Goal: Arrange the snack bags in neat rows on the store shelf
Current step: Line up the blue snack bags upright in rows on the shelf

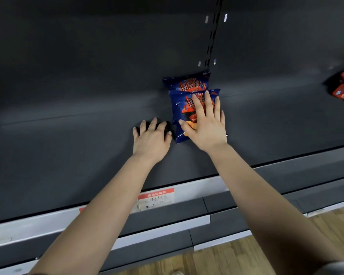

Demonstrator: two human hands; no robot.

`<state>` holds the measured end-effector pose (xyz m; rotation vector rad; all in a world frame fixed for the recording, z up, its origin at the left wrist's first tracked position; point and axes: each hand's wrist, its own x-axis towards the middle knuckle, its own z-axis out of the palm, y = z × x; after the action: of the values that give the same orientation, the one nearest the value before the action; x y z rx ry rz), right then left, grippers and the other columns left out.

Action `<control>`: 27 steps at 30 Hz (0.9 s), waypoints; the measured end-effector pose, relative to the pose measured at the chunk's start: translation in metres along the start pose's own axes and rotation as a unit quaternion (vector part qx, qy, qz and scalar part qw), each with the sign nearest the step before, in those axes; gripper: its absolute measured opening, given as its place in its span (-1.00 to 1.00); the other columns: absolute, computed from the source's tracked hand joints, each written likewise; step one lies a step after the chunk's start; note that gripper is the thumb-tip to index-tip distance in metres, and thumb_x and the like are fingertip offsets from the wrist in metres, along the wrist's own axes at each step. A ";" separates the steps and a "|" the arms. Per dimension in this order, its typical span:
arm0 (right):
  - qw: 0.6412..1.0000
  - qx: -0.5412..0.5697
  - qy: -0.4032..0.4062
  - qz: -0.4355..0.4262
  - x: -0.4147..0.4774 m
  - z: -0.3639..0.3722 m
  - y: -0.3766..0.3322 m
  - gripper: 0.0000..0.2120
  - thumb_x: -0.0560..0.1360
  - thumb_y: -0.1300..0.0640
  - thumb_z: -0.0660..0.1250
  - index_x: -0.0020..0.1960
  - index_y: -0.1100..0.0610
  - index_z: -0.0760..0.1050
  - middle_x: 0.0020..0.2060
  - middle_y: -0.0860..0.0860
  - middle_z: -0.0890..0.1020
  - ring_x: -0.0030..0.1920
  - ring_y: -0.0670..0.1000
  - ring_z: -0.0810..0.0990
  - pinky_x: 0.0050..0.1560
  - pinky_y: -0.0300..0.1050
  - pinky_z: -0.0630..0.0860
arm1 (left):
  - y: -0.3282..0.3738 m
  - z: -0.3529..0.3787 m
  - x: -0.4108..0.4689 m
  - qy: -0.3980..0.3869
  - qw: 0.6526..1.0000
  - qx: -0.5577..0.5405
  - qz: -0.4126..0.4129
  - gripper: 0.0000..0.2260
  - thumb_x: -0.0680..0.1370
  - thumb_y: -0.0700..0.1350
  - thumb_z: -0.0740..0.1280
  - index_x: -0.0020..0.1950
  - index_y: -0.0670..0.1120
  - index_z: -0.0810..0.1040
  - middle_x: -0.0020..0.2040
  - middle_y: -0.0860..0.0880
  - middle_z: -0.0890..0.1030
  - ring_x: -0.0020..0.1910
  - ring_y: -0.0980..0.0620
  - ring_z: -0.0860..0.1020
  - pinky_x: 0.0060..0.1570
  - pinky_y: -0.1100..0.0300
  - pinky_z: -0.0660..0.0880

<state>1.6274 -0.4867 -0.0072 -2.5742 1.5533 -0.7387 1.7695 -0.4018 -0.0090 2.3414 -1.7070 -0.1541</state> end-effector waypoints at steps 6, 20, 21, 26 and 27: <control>1.000 -0.003 -0.007 -0.002 0.002 0.000 0.000 -0.27 0.51 -0.33 0.08 0.55 -0.07 -0.09 0.55 0.06 -0.08 0.53 0.19 -0.14 0.44 0.26 0.04 | -0.001 0.000 0.002 0.006 1.000 0.005 0.001 -0.58 0.62 0.09 0.03 0.48 0.05 0.21 0.53 -0.03 0.14 0.49 -0.18 0.05 0.44 -0.21 -0.02; 0.993 -0.006 0.023 -0.114 0.010 -0.034 -0.055 -0.38 0.57 -0.24 0.03 0.54 -0.01 0.03 0.55 0.07 0.00 0.54 0.12 -0.13 0.42 0.32 -0.19 | -0.028 -0.035 -0.008 -0.004 0.999 0.009 -0.035 -0.58 0.62 0.10 0.00 0.47 0.05 0.24 0.52 -0.05 0.17 0.49 -0.22 0.10 0.43 -0.24 -0.01; 0.992 0.017 0.016 -0.124 0.010 -0.032 -0.068 -0.39 0.57 -0.22 0.04 0.54 -0.02 0.04 0.55 0.07 -0.01 0.54 0.11 -0.13 0.42 0.31 -0.19 | -0.035 -0.038 -0.012 -0.003 0.999 0.009 -0.040 -0.58 0.62 0.10 0.00 0.46 0.06 0.25 0.52 -0.05 0.17 0.48 -0.22 0.10 0.43 -0.25 -0.01; 0.981 0.068 -0.049 -0.177 0.000 -0.009 -0.134 -0.42 0.59 -0.18 0.03 0.54 -0.03 0.01 0.55 0.04 -0.07 0.54 0.10 -0.12 0.44 0.33 -0.13 | -0.090 -0.056 -0.044 0.020 0.994 0.033 -0.099 -0.61 0.61 0.09 0.02 0.43 0.08 0.29 0.51 -0.06 0.21 0.48 -0.22 0.12 0.41 -0.27 0.01; 0.977 0.068 -0.062 -0.191 -0.002 -0.004 -0.148 -0.42 0.60 -0.18 0.02 0.54 -0.03 0.00 0.55 0.04 -0.08 0.54 0.10 -0.12 0.44 0.33 -0.12 | -0.105 -0.060 -0.054 0.024 0.991 0.035 -0.124 -0.60 0.61 0.09 0.02 0.44 0.06 0.29 0.51 -0.05 0.19 0.48 -0.21 0.11 0.41 -0.26 -0.01</control>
<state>1.7468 -0.4107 0.0367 -2.7821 0.9472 -0.6644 1.8633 -0.3126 0.0196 2.5800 -1.4169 -0.0821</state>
